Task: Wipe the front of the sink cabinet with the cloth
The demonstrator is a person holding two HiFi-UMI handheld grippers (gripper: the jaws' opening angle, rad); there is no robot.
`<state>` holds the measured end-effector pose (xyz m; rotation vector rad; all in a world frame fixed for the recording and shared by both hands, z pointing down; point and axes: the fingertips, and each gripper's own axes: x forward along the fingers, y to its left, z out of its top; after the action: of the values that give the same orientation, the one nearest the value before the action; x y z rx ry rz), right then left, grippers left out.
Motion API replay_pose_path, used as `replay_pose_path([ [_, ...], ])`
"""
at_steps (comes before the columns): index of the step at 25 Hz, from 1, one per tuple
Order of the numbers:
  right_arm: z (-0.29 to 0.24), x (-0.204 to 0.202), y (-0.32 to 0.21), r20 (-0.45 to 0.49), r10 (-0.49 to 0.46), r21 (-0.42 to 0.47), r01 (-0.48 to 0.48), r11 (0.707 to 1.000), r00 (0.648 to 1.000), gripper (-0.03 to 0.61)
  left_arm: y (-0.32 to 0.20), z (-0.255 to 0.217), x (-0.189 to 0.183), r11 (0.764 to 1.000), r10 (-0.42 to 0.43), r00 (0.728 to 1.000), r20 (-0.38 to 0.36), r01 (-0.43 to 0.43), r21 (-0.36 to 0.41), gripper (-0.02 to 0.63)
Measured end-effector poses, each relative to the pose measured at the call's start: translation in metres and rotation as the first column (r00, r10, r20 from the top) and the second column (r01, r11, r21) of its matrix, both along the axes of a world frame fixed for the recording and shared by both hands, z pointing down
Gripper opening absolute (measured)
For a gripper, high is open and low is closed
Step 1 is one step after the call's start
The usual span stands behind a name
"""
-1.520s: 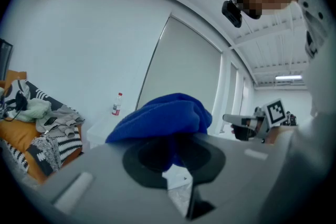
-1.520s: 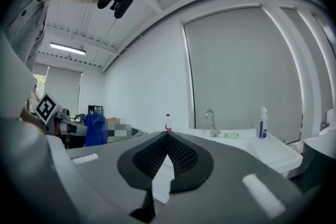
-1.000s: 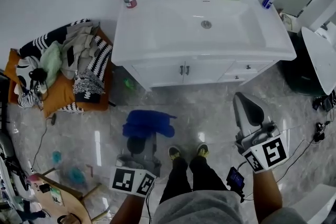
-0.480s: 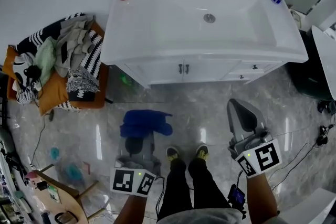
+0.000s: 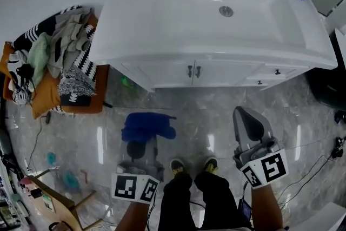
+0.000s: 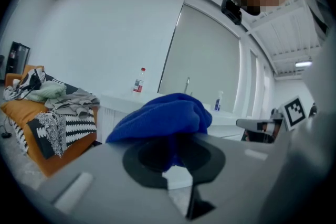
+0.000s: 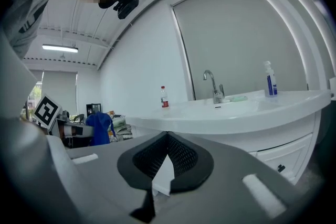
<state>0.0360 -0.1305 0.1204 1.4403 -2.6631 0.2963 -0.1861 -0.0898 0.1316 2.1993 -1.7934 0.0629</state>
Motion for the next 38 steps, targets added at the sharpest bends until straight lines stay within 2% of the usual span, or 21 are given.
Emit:
replay_pose_path([
  [9,0.128,-0.012,-0.032,0.026,-0.01,0.001,0.01,1.0,1.0,0.0,-0.052,0.123,-0.021,0.999,-0.044,0.999,0.009,0.044,0.001,0.048],
  [12,0.169,-0.017,-0.041,0.034,-0.02,0.017,0.019,1.0,0.999,0.0,-0.067,0.166,-0.032,0.996,-0.083,0.996,0.04,0.083,0.011,0.048],
  [15,0.212,-0.02,-0.056,0.05,-0.025,0.058,0.022,0.998,0.998,0.0,-0.086,0.212,-0.048,0.992,-0.123,0.989,0.08,0.119,0.048,0.048],
  [21,0.31,-0.033,-0.079,0.058,-0.029,0.135,0.021,0.991,0.998,-0.001,-0.117,0.305,-0.087,0.972,-0.211,0.975,0.07,0.202,0.121,0.048],
  [23,0.335,-0.038,-0.085,0.053,-0.031,0.158,0.022,0.987,0.998,-0.002,-0.127,0.33,-0.094,0.965,-0.233,0.969,0.088,0.219,0.143,0.048],
  [27,0.375,-0.044,-0.093,0.062,-0.028,0.179,0.016,0.984,0.998,-0.001,-0.147,0.373,-0.105,0.951,-0.276,0.955,0.107,0.254,0.178,0.048],
  [33,0.411,-0.049,-0.078,0.102,-0.071,0.129,0.058,0.99,0.992,-0.001,-0.168,0.42,-0.121,0.919,-0.373,0.925,0.073,0.357,0.169,0.048],
  [36,0.415,-0.055,-0.076,0.073,-0.094,0.147,0.082,0.986,0.993,-0.001,-0.178,0.434,-0.127,0.917,-0.368,0.925,0.097,0.345,0.199,0.048],
  [38,0.418,-0.056,-0.074,0.039,-0.1,0.155,0.092,0.984,0.994,-0.001,-0.183,0.453,-0.126,0.925,-0.354,0.929,0.107,0.33,0.19,0.048],
])
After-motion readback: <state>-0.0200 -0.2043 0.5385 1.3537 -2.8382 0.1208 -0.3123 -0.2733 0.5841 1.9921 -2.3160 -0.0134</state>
